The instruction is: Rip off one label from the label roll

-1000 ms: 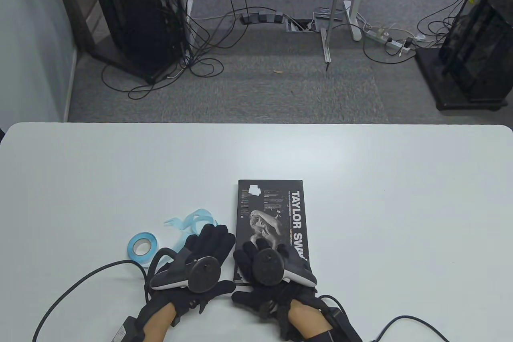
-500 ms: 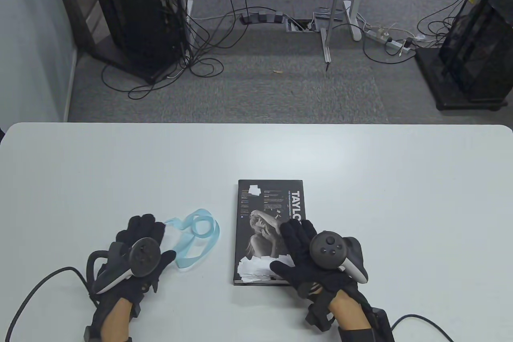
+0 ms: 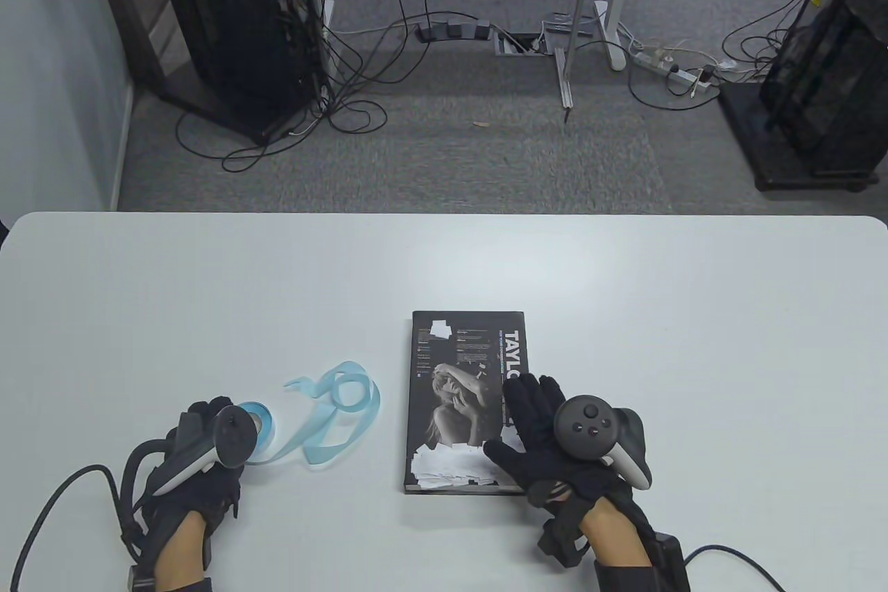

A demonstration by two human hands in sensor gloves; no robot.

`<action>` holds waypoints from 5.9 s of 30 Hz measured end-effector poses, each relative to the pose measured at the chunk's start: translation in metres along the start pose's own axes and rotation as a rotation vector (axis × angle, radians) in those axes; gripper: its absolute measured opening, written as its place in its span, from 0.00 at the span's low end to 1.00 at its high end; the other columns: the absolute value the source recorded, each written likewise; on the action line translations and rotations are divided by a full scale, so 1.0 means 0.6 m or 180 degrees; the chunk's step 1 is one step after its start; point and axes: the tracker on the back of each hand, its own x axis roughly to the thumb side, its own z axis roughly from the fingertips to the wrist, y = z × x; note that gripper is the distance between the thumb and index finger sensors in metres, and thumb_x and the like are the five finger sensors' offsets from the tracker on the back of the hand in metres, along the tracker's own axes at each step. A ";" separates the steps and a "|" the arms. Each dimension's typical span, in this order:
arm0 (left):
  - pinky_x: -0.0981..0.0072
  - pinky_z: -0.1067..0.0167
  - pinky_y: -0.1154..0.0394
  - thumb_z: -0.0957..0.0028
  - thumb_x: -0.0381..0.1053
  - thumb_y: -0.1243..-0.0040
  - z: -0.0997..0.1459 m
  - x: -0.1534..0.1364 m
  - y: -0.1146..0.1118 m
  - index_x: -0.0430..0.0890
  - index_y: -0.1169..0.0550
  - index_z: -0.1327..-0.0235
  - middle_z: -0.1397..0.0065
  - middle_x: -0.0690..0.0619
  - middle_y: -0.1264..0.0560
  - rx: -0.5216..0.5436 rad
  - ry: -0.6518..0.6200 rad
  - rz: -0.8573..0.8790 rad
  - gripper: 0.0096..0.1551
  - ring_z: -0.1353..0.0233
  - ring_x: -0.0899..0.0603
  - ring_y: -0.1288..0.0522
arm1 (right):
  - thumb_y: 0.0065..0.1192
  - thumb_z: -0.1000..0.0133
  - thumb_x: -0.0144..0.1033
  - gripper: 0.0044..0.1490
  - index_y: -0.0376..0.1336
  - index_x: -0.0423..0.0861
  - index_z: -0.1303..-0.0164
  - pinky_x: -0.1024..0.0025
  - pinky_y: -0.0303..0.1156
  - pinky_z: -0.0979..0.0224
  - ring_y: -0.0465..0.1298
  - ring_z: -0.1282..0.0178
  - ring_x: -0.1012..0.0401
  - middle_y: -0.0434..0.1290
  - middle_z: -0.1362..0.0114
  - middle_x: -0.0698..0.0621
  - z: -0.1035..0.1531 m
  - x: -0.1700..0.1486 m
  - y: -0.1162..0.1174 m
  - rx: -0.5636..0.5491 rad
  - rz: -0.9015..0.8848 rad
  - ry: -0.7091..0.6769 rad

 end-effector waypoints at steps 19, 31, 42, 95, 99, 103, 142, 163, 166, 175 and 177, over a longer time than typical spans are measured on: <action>0.37 0.27 0.50 0.46 0.45 0.38 -0.026 -0.011 -0.030 0.55 0.40 0.22 0.15 0.44 0.63 -0.0050 0.0111 -0.0059 0.38 0.16 0.32 0.58 | 0.56 0.49 0.65 0.53 0.37 0.57 0.23 0.33 0.22 0.30 0.32 0.16 0.44 0.36 0.16 0.46 0.000 0.001 0.003 0.0074 0.0009 0.0047; 0.47 0.28 0.36 0.48 0.52 0.36 -0.039 -0.014 -0.030 0.50 0.30 0.32 0.15 0.44 0.45 0.0222 -0.0022 0.0154 0.30 0.19 0.41 0.33 | 0.56 0.49 0.64 0.52 0.38 0.56 0.22 0.33 0.22 0.29 0.32 0.16 0.44 0.36 0.16 0.46 -0.001 0.003 0.004 0.0121 0.0029 0.0075; 0.48 0.30 0.34 0.50 0.63 0.38 -0.017 0.030 0.011 0.46 0.27 0.37 0.17 0.43 0.43 0.0489 -0.0708 0.0760 0.33 0.23 0.40 0.28 | 0.56 0.49 0.64 0.52 0.40 0.55 0.22 0.33 0.23 0.29 0.34 0.16 0.44 0.37 0.16 0.46 -0.001 0.012 0.010 0.0158 0.0024 -0.0011; 0.44 0.33 0.29 0.52 0.65 0.41 0.085 0.209 0.075 0.43 0.24 0.42 0.20 0.44 0.36 0.0826 -0.2146 0.0696 0.35 0.27 0.37 0.23 | 0.82 0.58 0.40 0.24 0.79 0.44 0.55 0.46 0.76 0.39 0.86 0.46 0.46 0.85 0.46 0.42 0.033 0.156 0.089 -0.1462 -0.0063 -0.1048; 0.44 0.33 0.30 0.52 0.65 0.41 0.080 0.205 0.072 0.43 0.24 0.42 0.20 0.44 0.36 0.0791 -0.2048 0.0573 0.35 0.27 0.37 0.23 | 0.82 0.58 0.41 0.24 0.79 0.44 0.54 0.45 0.75 0.39 0.85 0.45 0.45 0.85 0.46 0.42 0.030 0.132 0.073 -0.1467 -0.0056 -0.0901; 0.44 0.33 0.30 0.52 0.65 0.41 0.077 0.199 0.071 0.43 0.24 0.41 0.19 0.44 0.36 0.0791 -0.1960 0.0490 0.35 0.27 0.37 0.24 | 0.82 0.58 0.40 0.26 0.78 0.43 0.53 0.44 0.74 0.38 0.84 0.44 0.44 0.84 0.45 0.41 0.028 0.103 0.047 -0.1479 0.0295 -0.0744; 0.44 0.32 0.30 0.51 0.65 0.41 0.072 0.190 0.070 0.43 0.24 0.41 0.19 0.44 0.36 0.0687 -0.1766 0.0238 0.34 0.26 0.37 0.24 | 0.83 0.59 0.37 0.24 0.79 0.43 0.54 0.38 0.66 0.30 0.74 0.29 0.46 0.77 0.33 0.44 0.000 0.045 0.031 -0.0185 0.1162 -0.0272; 0.44 0.32 0.30 0.52 0.65 0.41 0.053 0.152 0.064 0.43 0.24 0.41 0.19 0.44 0.36 0.0676 -0.1400 0.0128 0.35 0.26 0.37 0.24 | 0.69 0.52 0.50 0.32 0.76 0.37 0.51 0.41 0.71 0.35 0.78 0.36 0.40 0.77 0.36 0.38 0.015 0.075 0.045 -0.0264 0.1523 -0.0352; 0.44 0.33 0.30 0.52 0.65 0.41 0.041 0.134 0.063 0.43 0.24 0.41 0.20 0.44 0.36 0.0686 -0.1244 0.0138 0.35 0.27 0.38 0.24 | 0.67 0.51 0.51 0.33 0.75 0.36 0.50 0.40 0.70 0.36 0.78 0.36 0.39 0.77 0.36 0.36 0.013 0.049 0.014 -0.0386 0.1124 -0.0251; 0.44 0.33 0.30 0.51 0.66 0.41 0.004 0.055 0.046 0.43 0.24 0.41 0.20 0.44 0.35 0.0541 -0.0600 0.0247 0.35 0.27 0.38 0.23 | 0.66 0.51 0.53 0.35 0.75 0.37 0.49 0.40 0.70 0.35 0.77 0.36 0.38 0.76 0.35 0.36 0.016 -0.002 -0.035 -0.0670 0.0917 0.0048; 0.44 0.32 0.30 0.51 0.66 0.41 -0.005 0.037 0.036 0.43 0.24 0.41 0.19 0.44 0.36 0.0453 -0.0453 0.0299 0.35 0.26 0.37 0.24 | 0.66 0.51 0.53 0.35 0.75 0.37 0.49 0.40 0.70 0.35 0.77 0.36 0.39 0.76 0.35 0.36 0.016 -0.003 -0.036 -0.0670 0.0895 0.0046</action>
